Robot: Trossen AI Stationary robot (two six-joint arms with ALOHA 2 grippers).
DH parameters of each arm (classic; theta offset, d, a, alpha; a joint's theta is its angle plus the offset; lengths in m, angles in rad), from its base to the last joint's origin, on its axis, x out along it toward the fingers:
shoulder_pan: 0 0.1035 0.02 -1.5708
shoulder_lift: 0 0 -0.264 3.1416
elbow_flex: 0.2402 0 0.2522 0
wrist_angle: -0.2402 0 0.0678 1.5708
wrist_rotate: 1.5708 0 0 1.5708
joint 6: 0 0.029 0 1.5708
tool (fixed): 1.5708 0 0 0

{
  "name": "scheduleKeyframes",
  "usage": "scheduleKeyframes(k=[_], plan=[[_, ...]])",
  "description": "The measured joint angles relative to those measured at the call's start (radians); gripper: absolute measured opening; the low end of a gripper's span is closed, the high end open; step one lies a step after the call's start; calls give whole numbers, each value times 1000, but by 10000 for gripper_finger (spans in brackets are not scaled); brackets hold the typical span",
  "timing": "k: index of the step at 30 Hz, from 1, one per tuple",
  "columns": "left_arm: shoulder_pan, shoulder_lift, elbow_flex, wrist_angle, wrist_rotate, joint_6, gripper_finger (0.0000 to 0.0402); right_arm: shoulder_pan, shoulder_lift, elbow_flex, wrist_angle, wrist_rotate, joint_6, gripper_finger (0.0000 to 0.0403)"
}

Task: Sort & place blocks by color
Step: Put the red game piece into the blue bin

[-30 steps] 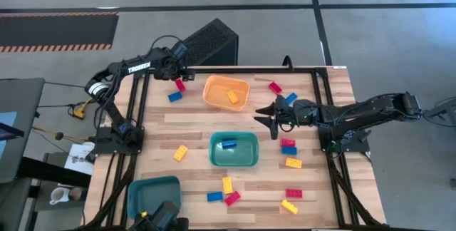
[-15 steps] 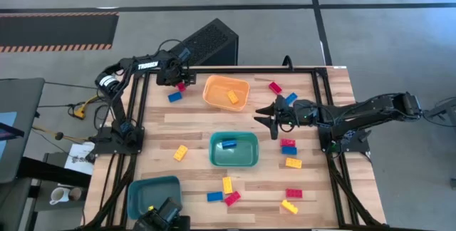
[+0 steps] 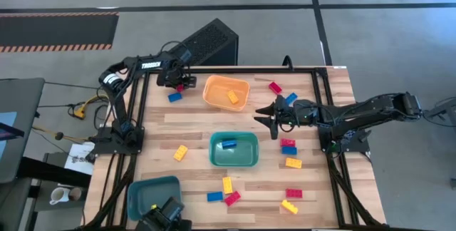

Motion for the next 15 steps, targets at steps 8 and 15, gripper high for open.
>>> scheduleKeyframes(k=[8, 15], plan=[[-21, -76, 70, -65, 9, 208, 98, 0, 0, 0, -1, 0, -8, 182], [-144, -351, 55, -77, -47, 320, 98, 0, 0, 0, -5, 0, -11, 182]])
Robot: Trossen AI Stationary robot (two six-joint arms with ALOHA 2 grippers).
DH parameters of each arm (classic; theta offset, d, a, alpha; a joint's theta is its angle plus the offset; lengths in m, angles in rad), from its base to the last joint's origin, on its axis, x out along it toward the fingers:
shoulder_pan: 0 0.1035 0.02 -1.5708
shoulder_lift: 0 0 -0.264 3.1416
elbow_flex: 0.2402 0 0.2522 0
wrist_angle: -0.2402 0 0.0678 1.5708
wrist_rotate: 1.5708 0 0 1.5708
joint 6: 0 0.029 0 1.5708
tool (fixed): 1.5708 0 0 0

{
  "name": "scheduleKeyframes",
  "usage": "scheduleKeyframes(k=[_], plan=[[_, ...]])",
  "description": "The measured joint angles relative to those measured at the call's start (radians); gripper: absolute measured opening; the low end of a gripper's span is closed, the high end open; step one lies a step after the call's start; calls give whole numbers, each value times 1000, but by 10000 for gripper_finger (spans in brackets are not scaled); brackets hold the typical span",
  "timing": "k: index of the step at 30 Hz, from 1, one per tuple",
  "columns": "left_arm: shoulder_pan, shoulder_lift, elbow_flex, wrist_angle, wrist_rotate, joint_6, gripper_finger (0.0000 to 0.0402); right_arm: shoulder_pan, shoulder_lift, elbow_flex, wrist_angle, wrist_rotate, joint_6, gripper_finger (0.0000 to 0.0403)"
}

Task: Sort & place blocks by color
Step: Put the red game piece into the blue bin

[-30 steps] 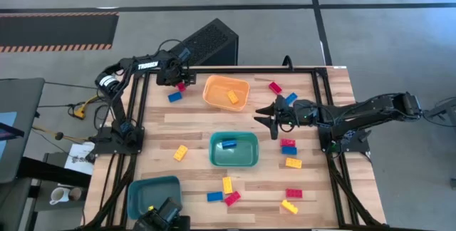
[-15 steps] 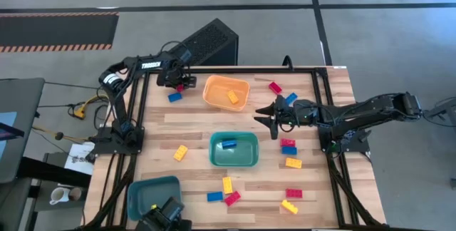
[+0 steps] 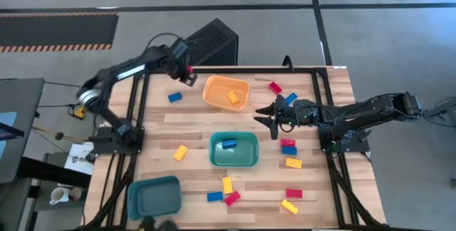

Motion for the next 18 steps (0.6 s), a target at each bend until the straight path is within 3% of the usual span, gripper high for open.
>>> scheduleKeyframes(k=[5, 10, 14, 18], plan=[[-259, -259, -106, 14, 9, 20, 98, -1, 0, 0, -2, 1, -14, 182], [-625, -476, -235, 15, -2, -131, 98, -1, 0, 0, -1, 1, -15, 182], [-918, -553, -317, -3, -7, -307, 98, -1, 0, 0, 7, 2, -15, 182], [-1181, -544, -341, 1, -25, -469, 98, -1, 0, 0, 6, 3, -15, 182]])
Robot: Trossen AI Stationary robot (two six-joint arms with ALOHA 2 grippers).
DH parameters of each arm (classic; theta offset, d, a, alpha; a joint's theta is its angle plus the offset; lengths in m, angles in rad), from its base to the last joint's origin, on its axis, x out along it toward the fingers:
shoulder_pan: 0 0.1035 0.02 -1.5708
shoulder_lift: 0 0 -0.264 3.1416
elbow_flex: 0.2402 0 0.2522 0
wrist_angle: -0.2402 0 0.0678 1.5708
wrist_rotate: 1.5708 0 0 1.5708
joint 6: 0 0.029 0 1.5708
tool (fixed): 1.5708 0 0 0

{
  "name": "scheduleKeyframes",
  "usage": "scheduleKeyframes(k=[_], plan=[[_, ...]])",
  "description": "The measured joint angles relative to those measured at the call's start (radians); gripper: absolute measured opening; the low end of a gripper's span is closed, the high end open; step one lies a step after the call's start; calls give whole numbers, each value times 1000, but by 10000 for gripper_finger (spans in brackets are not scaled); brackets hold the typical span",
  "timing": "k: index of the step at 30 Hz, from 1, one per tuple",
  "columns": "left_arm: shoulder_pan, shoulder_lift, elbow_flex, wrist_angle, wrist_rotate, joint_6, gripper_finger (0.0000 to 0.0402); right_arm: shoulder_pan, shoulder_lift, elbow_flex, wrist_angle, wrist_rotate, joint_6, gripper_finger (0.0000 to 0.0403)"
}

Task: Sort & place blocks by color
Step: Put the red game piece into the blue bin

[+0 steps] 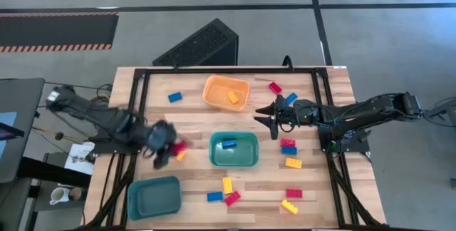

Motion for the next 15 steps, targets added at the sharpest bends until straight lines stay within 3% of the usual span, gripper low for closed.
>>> scheduleKeyframes(k=[3, 8, 15], plan=[[-151, 52, -1, -3, 2, -107, 98, 0, 0, 0, -1, 0, 0, 182], [-338, 175, -1, -11, 90, -293, 98, 0, 0, 0, -1, 0, 0, 182], [-450, 386, 30, -7, 178, -378, 98, 8, 0, 0, -1, 0, 3, 182]])
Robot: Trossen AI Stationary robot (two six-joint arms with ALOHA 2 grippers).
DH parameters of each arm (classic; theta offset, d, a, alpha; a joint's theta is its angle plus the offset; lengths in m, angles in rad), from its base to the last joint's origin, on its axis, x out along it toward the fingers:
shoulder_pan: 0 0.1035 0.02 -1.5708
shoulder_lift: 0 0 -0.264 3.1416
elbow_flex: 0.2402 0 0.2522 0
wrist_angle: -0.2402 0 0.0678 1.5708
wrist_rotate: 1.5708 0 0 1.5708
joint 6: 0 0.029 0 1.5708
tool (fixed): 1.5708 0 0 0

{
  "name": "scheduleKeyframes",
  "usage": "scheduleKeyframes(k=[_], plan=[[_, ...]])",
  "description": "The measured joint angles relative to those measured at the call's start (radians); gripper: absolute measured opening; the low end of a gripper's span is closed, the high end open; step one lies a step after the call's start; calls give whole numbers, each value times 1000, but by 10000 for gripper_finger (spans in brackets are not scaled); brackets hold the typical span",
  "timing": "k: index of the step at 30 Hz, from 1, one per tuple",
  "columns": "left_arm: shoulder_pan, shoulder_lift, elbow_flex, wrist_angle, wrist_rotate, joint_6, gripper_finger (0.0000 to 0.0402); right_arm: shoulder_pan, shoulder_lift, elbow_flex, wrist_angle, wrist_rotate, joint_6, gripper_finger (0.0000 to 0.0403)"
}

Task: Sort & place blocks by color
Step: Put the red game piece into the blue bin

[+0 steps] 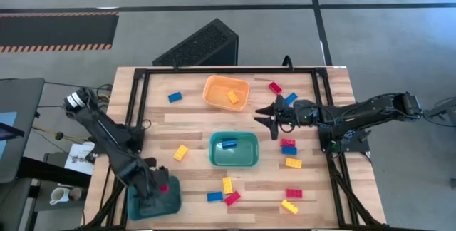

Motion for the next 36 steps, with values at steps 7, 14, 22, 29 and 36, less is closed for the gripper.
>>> scheduleKeyframes(k=[7, 14, 22, 29, 36], plan=[[8, 86, 14, 24, 12, -123, 210, 0, 0, 0, 0, 0, 8, 182], [56, 20, 15, 25, 73, -175, 308, 0, 0, 0, -1, 0, 8, 182], [40, -214, 20, 33, -682, -10, 282, 0, 0, 0, 3, 0, 0, 182], [73, -427, -187, 322, -902, 263, 212, -10, 0, 0, 17, 0, -10, 182], [176, -595, -504, 1071, -862, 827, 144, -53, 0, 0, 17, 1, -16, 182]])
